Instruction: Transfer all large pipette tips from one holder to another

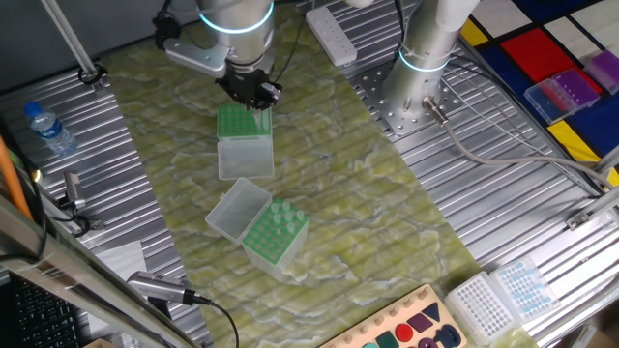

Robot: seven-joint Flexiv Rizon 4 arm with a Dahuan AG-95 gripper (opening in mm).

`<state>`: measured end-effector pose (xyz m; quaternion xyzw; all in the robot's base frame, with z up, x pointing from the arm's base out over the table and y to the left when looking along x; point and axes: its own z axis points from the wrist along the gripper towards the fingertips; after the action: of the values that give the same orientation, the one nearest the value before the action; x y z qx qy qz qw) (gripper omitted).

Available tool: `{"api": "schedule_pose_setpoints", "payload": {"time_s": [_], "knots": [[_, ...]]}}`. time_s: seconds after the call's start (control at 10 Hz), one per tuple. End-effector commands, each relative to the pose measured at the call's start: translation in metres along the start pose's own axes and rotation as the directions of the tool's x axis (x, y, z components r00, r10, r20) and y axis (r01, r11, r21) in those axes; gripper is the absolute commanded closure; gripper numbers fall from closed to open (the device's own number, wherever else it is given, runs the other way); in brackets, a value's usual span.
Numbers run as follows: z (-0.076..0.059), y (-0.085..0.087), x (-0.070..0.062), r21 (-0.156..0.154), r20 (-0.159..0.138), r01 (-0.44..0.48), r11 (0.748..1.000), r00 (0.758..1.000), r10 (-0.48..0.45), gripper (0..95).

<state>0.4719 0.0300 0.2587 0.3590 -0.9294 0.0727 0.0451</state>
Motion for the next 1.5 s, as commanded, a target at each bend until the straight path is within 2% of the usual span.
{"api": "schedule_pose_setpoints", "payload": {"time_s": [0.1,0.4,0.5,0.6,0.7,0.9,1.0,1.1,1.2,1.3,1.5], "knots": [[0.004,-0.001,-0.001,0.013,0.017,0.006,1.000,1.000,-0.006,95.0],[0.013,-0.003,-0.001,0.036,0.047,0.046,0.998,0.998,-0.048,95.0],[0.014,-0.003,-0.001,0.039,0.050,0.058,0.998,0.997,-0.060,76.0],[0.014,-0.003,-0.001,0.041,0.052,0.063,0.997,0.997,-0.065,76.0],[0.014,-0.004,-0.001,0.045,0.055,0.066,0.997,0.996,-0.069,57.0],[0.016,-0.004,-0.001,0.048,0.060,0.068,0.997,0.996,-0.071,57.0],[0.015,-0.004,-0.002,0.026,0.060,0.016,1.000,0.998,-0.018,57.0],[0.014,-0.003,-0.005,-0.022,0.071,-0.036,0.999,0.997,0.038,57.0],[0.012,0.002,-0.018,-0.083,0.073,-0.133,0.988,0.988,0.139,57.0],[0.010,0.008,-0.032,-0.101,0.064,-0.191,0.976,0.978,0.198,57.0],[0.007,0.021,-0.058,-0.157,0.047,-0.280,0.947,0.956,0.291,57.0]]}}
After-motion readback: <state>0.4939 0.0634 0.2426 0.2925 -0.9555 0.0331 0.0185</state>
